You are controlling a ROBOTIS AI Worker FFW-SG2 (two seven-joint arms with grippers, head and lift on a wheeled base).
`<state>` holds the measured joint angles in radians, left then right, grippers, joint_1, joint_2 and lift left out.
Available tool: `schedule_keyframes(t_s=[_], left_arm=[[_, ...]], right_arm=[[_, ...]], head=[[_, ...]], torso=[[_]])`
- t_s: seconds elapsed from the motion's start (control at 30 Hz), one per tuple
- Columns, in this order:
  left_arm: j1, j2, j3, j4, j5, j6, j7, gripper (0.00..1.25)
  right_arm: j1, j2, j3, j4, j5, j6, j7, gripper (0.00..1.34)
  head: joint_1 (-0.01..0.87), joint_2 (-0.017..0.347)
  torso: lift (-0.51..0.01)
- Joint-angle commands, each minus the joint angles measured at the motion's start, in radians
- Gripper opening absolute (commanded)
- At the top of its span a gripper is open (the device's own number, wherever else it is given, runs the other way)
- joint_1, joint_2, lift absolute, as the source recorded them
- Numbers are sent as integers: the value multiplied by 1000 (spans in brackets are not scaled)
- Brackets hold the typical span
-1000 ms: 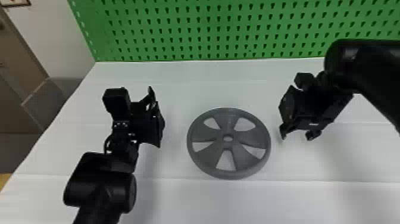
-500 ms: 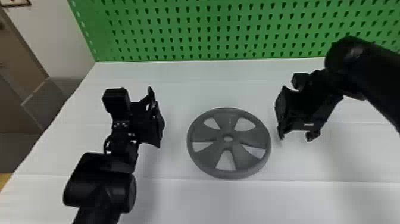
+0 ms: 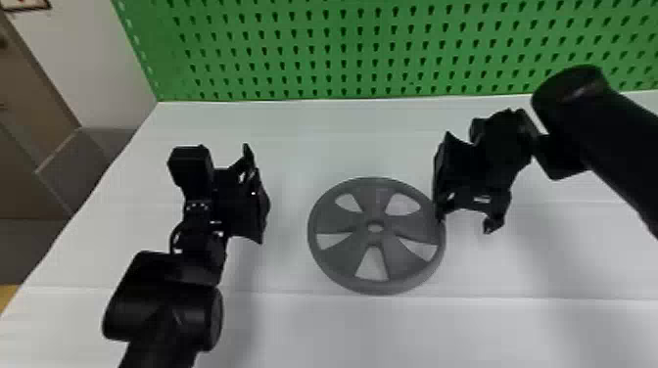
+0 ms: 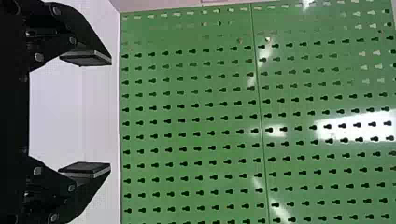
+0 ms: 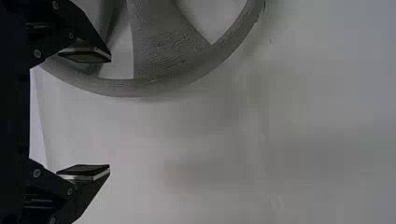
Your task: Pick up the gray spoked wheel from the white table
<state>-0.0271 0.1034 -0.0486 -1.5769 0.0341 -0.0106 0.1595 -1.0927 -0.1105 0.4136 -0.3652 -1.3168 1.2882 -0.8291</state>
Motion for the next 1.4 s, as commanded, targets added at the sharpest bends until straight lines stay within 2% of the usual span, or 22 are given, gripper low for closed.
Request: schedule_keyframes(t_s=[0.0, 0.27, 0.5, 0.67, 0.93, 1.23, 1.37], left_arm=[[3, 4, 1, 0, 1, 0, 0, 802], [3, 7, 0, 0, 4, 0, 0, 802], [6, 12, 1, 0, 9, 0, 0, 802], [7, 13, 3, -2, 12, 0, 2, 802], [10, 18, 9, -3, 18, 0, 2, 802], [15, 21, 15, -9, 23, 0, 2, 802], [18, 21, 16, -12, 23, 0, 2, 802]], right_arm=[[-4, 6, 1, 37, -111, -36, -56, 913], [-10, 23, 2, 69, -151, -99, -114, 913], [-12, 37, 2, 75, -269, -156, -271, 913], [-7, 48, 2, 75, -331, -173, -324, 913], [5, 58, -12, 63, -358, -202, -326, 913], [20, 61, -2, 26, -343, -211, -326, 913], [30, 61, -18, 3, -306, -213, -328, 913]], head=[[779, 135], [779, 135], [779, 135], [779, 135], [779, 135], [779, 135], [779, 135]], torso=[[-66], [-66], [-66], [-66], [-66], [-66], [-66]])
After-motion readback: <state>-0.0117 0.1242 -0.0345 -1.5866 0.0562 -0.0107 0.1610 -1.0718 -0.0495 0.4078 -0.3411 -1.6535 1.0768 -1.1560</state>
